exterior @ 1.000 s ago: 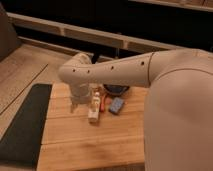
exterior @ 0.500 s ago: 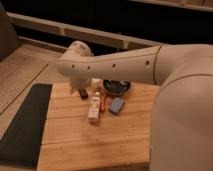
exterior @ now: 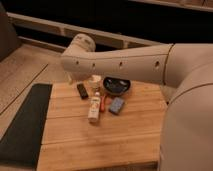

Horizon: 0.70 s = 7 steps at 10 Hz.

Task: Place the eraser on the white sponge

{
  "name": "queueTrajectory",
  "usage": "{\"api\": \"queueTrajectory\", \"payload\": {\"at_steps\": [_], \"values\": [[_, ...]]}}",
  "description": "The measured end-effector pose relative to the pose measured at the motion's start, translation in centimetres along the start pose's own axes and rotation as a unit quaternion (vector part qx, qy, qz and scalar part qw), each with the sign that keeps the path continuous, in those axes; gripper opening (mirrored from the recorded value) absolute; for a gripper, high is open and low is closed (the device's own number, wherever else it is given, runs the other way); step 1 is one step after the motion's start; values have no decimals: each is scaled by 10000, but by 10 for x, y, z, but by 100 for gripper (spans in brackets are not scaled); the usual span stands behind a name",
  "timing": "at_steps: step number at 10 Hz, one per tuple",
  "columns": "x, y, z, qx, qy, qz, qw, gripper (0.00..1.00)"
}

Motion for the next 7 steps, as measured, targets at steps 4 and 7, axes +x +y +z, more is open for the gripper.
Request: {"api": "queueTrajectory", "payload": {"at_steps": [4,7], "values": [[-13,-26,49,518,492,-511,9961,65],[-29,-13,93,347,560,-736,9951,65]]}}
